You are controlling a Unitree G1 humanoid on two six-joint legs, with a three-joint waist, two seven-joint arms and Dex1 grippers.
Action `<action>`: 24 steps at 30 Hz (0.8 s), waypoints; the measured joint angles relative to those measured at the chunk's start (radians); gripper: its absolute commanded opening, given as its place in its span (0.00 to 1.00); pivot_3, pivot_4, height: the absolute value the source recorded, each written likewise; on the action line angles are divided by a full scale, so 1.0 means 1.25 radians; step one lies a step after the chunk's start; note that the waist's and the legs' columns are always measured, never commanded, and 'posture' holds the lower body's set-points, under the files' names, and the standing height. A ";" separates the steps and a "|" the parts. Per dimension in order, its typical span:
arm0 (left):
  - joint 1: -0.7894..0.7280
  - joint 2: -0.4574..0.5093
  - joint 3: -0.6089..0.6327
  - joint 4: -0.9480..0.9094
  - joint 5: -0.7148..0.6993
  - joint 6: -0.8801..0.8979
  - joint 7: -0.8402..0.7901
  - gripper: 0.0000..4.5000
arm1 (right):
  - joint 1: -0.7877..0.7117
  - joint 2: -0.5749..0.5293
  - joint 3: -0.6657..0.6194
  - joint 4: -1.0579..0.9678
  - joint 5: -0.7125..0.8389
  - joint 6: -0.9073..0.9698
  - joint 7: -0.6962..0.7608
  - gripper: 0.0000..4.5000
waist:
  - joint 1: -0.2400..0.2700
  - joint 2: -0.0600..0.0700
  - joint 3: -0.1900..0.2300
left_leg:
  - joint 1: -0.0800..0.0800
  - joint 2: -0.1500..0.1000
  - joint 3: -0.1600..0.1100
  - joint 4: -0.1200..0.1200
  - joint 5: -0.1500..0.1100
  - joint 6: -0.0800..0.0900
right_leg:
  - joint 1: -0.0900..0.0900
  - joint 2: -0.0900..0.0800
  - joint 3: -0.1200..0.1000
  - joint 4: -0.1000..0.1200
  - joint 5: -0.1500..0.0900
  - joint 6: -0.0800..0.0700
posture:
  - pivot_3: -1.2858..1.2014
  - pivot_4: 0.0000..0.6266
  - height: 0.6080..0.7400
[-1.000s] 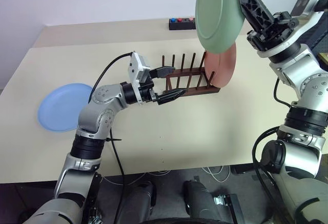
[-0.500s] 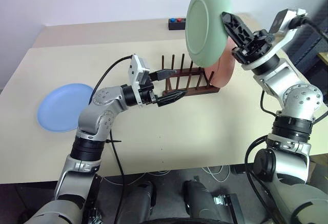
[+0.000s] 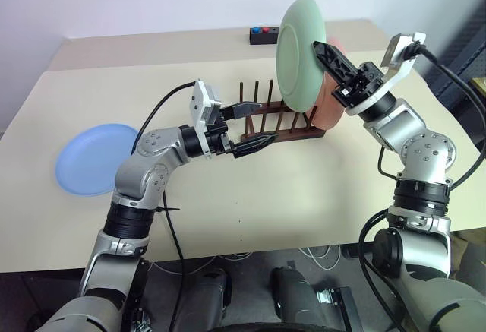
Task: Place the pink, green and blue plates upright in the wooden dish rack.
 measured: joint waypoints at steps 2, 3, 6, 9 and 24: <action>0.000 0.000 0.000 0.000 -0.001 0.000 0.000 1.00 | 0.000 0.000 0.003 0.001 -0.007 -0.004 0.003 0.01 | 0.001 0.000 0.000 | 0.000 0.000 0.000 0.000 0.000 0.000 | 0.000 0.000 0.000 0.000 0.000 0.000 | 0.52 0.24 1.00; 0.000 0.000 0.000 0.000 -0.001 0.000 0.000 1.00 | 0.000 0.000 0.003 0.001 -0.013 -0.004 0.005 0.01 | 0.001 0.000 0.000 | 0.000 0.000 0.000 0.000 0.000 0.000 | 0.000 0.000 0.000 0.000 0.000 0.000 | 0.52 0.24 1.00; 0.000 0.000 0.000 0.000 -0.001 0.000 0.001 1.00 | 0.006 0.000 0.007 0.003 -0.024 -0.005 0.012 0.01 | 0.001 0.000 0.000 | 0.000 0.000 0.000 0.000 0.000 0.000 | 0.000 0.000 0.000 0.000 0.000 0.000 | 0.52 0.24 1.00; 0.000 0.000 0.000 0.000 -0.001 0.000 0.001 1.00 | 0.012 0.001 0.011 0.018 -0.033 -0.005 0.015 0.01 | 0.001 0.000 0.000 | 0.000 0.000 0.000 0.000 0.000 0.000 | 0.000 0.000 0.000 0.000 0.000 0.000 | 0.52 0.24 1.00; 0.005 0.001 0.000 -0.014 -0.002 0.000 0.001 1.00 | 0.015 0.000 0.040 0.050 -0.123 -0.045 0.051 0.08 | 0.001 0.000 0.000 | 0.000 0.000 0.000 0.000 0.000 0.000 | 0.000 0.000 0.000 0.000 0.000 0.000 | 0.52 0.24 1.00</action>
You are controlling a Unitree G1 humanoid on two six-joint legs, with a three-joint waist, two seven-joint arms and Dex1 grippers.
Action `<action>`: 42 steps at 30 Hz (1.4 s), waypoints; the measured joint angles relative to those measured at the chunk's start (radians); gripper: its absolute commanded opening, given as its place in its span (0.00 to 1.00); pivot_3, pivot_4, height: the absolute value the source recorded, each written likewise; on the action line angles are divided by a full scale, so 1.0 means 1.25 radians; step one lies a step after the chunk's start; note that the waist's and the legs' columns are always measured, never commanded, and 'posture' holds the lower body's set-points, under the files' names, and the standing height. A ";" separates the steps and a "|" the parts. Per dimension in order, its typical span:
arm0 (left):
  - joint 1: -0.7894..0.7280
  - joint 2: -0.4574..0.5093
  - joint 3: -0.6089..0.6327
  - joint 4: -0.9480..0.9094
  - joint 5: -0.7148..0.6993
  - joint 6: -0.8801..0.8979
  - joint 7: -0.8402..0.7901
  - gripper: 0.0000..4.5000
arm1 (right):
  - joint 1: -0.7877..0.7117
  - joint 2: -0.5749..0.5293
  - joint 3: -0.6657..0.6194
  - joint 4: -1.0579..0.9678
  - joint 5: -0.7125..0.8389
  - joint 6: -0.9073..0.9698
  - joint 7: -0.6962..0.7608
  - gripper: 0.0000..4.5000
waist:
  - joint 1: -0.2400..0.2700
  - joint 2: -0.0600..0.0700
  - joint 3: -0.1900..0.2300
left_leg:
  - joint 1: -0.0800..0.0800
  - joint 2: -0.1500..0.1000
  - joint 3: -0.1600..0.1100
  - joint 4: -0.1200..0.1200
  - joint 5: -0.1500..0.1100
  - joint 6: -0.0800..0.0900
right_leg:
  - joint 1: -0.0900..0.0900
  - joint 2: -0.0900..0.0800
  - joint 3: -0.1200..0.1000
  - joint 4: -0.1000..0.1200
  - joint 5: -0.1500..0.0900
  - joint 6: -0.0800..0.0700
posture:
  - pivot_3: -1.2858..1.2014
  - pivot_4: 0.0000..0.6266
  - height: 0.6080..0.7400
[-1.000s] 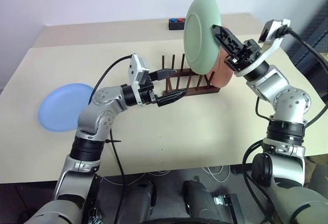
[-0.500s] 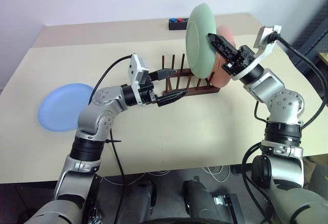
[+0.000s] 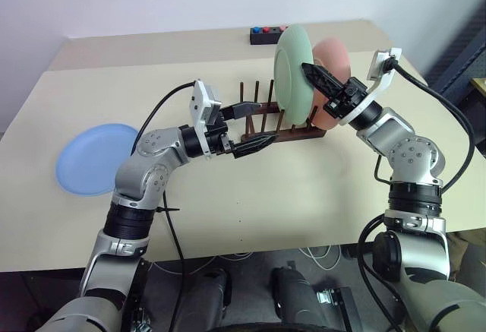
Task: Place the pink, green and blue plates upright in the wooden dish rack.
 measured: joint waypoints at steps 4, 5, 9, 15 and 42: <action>0.001 0.000 0.000 -0.003 0.000 0.000 0.001 1.00 | 0.002 0.000 0.010 0.000 -0.023 -0.013 0.007 0.42 | 0.000 0.000 0.000 | 0.000 0.000 0.000 0.000 0.000 0.000 | 0.000 0.000 0.000 0.000 0.000 0.000 | 0.52 0.24 1.00; 0.001 -0.001 0.000 -0.003 -0.001 0.001 0.003 1.00 | 0.004 0.000 0.010 0.000 -0.027 -0.014 0.008 0.53 | 0.000 0.000 0.000 | 0.000 0.000 0.000 0.000 0.000 0.000 | 0.000 0.000 0.000 0.000 0.000 0.000 | 0.52 0.24 1.00; 0.001 -0.007 0.000 -0.003 -0.005 0.003 0.010 1.00 | 0.011 0.000 0.011 -0.002 -0.037 -0.015 0.008 0.99 | 0.000 0.000 0.000 | 0.000 0.000 0.000 0.000 0.000 0.000 | 0.000 0.000 0.000 0.000 0.000 0.000 | 0.52 0.24 1.00; 0.003 -0.008 0.000 -0.005 -0.012 0.004 0.013 1.00 | 0.015 -0.006 0.022 -0.033 -0.066 -0.032 0.009 0.99 | 0.000 0.000 0.000 | 0.000 0.000 0.000 0.000 0.000 0.000 | 0.000 0.000 0.000 0.000 0.000 0.000 | 0.52 0.24 1.00; 0.003 -0.010 -0.002 -0.009 -0.017 0.004 0.009 1.00 | 0.079 -0.096 0.127 -0.237 -0.338 -0.120 -0.115 0.99 | 0.002 0.000 0.000 | 0.000 0.000 0.000 0.000 0.000 0.000 | 0.000 0.000 0.000 0.000 0.000 0.000 | 0.52 0.24 1.00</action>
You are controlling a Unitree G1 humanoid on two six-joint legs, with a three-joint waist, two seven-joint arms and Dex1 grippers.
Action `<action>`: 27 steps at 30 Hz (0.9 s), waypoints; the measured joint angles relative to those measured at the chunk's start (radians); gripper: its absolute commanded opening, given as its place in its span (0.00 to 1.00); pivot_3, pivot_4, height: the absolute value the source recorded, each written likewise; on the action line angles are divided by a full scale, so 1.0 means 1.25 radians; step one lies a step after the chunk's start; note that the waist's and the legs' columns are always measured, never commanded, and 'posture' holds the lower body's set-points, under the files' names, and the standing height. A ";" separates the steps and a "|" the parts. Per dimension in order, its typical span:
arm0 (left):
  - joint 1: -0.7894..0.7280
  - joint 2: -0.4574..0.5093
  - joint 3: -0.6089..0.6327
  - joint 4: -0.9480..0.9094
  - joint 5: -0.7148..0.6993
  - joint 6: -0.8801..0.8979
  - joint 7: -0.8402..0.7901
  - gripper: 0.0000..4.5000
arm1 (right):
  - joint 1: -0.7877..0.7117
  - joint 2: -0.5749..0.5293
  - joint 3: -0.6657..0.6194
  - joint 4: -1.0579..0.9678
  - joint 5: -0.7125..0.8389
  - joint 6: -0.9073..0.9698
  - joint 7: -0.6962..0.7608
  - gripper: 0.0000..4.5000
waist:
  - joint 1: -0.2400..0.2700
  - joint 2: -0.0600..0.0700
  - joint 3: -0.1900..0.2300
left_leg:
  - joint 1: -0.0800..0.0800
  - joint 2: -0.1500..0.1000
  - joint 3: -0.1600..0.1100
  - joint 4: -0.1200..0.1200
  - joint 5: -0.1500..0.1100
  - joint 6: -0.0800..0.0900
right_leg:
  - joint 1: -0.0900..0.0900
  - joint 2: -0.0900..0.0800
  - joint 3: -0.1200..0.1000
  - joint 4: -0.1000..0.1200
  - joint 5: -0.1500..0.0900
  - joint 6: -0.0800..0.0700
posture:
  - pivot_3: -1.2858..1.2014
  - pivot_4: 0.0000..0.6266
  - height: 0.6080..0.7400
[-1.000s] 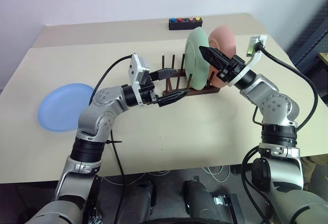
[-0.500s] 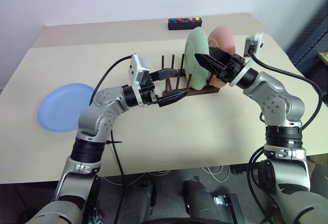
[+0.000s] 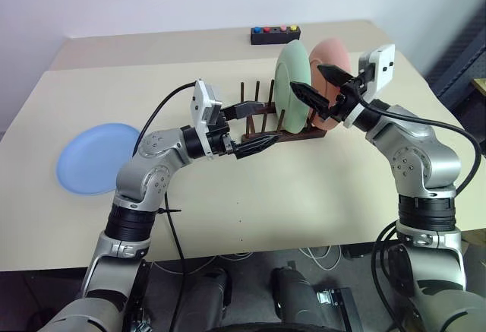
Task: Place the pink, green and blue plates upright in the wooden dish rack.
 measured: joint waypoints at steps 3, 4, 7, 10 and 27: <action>0.000 0.000 0.000 0.000 0.000 0.000 -0.003 1.00 | 0.006 -0.007 0.007 -0.027 -0.033 -0.010 -0.026 0.99 | 0.000 0.000 0.000 | 0.000 0.000 0.000 0.000 0.000 0.000 | 0.000 0.000 0.000 0.000 0.000 0.000 | 0.52 0.24 1.00; 0.000 0.000 0.000 0.000 0.000 0.000 -0.003 1.00 | 0.008 -0.005 0.007 -0.035 -0.035 -0.011 -0.034 0.99 | -0.001 0.000 0.000 | 0.000 0.000 0.000 0.000 0.000 0.000 | 0.000 0.000 0.000 0.000 0.000 0.000 | 0.52 0.24 1.00; 0.000 0.000 0.000 0.000 0.000 0.000 -0.005 1.00 | 0.013 0.007 -0.004 -0.062 -0.023 -0.007 -0.056 0.99 | -0.001 0.000 0.000 | 0.000 0.000 0.000 0.000 0.000 0.000 | 0.000 0.000 0.000 0.000 0.000 0.000 | 0.52 0.24 1.00; 0.000 0.000 0.000 0.000 0.000 0.000 -0.010 1.00 | 0.015 0.018 -0.043 -0.093 0.038 0.000 -0.055 0.99 | 0.000 0.000 0.000 | 0.000 0.000 0.000 0.000 0.000 0.000 | 0.000 0.000 0.000 0.000 0.000 0.000 | 0.52 0.24 1.00; -0.073 0.276 0.114 0.183 0.051 0.044 -0.005 1.00 | 0.135 -0.172 -0.126 -0.277 0.418 0.145 0.221 0.99 | -0.004 0.000 0.001 | 0.001 0.002 0.000 -0.001 0.000 0.000 | 0.001 0.001 -0.001 -0.001 0.000 0.000 | 0.52 0.24 1.00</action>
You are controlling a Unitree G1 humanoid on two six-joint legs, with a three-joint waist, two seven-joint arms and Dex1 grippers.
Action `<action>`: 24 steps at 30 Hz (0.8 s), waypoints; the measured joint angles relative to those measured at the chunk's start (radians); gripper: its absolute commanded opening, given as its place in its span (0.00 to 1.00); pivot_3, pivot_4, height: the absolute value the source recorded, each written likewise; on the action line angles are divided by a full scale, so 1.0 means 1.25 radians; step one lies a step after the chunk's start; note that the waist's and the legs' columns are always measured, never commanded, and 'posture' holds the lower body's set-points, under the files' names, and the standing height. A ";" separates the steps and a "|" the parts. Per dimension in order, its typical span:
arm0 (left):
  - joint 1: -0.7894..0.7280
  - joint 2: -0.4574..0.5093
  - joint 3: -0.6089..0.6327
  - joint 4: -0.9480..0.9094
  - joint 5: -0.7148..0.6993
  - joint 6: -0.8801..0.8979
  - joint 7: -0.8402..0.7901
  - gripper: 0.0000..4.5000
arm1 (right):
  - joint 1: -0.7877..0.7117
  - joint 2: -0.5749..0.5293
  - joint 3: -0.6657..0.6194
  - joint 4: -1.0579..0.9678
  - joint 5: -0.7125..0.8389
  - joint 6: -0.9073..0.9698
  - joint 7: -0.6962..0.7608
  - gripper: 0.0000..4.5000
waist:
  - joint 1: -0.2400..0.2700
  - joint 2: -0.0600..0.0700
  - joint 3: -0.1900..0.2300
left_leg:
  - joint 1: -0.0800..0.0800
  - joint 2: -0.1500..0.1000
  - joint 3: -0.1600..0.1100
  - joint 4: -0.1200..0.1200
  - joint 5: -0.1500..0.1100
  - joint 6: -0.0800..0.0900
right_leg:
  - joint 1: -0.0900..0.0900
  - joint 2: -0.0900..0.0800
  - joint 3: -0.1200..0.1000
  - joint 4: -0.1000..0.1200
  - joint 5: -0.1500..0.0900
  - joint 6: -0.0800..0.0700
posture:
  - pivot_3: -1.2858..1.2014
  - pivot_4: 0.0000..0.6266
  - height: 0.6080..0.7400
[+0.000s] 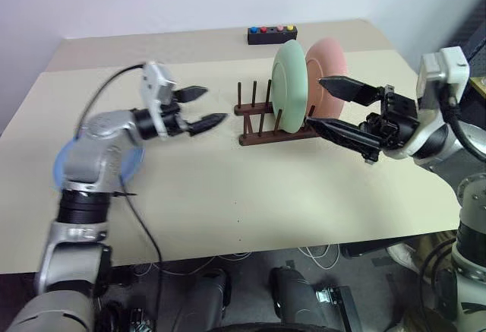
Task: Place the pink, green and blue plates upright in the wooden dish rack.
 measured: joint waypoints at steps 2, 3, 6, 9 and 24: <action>-0.020 0.074 0.022 0.047 -0.001 0.083 -0.002 1.00 | 0.000 0.001 0.019 -0.001 0.000 -0.001 0.008 0.99 | 0.002 0.000 0.000 | 0.000 0.000 0.000 0.000 0.000 0.000 | 0.000 0.000 0.000 0.000 0.000 0.000 | 0.52 0.24 1.00; -0.020 0.102 0.026 0.064 0.002 0.109 -0.003 1.00 | 0.002 0.002 0.029 -0.002 0.000 -0.001 0.014 0.99 | 0.002 0.000 0.000 | 0.000 0.000 0.000 0.000 0.000 0.000 | 0.000 0.000 0.000 0.000 0.000 0.000 | 0.52 0.24 1.00; -0.015 0.172 0.023 0.117 0.030 0.173 -0.001 1.00 | 0.013 0.001 0.061 -0.002 -0.010 -0.008 0.040 0.99 | 0.005 -0.001 0.000 | 0.000 -0.001 0.000 0.000 0.000 0.000 | 0.000 -0.001 0.000 0.000 0.000 0.000 | 0.52 0.24 1.00; -0.017 0.215 0.028 0.166 0.037 0.250 0.001 1.00 | 0.013 0.001 0.082 0.000 -0.024 -0.021 0.053 0.99 | 0.005 -0.001 0.000 | 0.000 -0.001 0.000 0.000 0.000 0.000 | 0.000 -0.001 0.000 0.000 0.000 0.000 | 0.52 0.24 1.00; 0.027 0.268 0.083 0.376 0.136 0.222 0.128 1.00 | -0.007 0.018 0.140 0.043 -0.096 -0.072 0.075 0.99 | 0.006 -0.001 0.000 | 0.000 0.000 0.000 -0.004 0.000 -0.001 | -0.002 -0.002 0.001 0.000 0.000 -0.001 | 0.52 0.24 1.00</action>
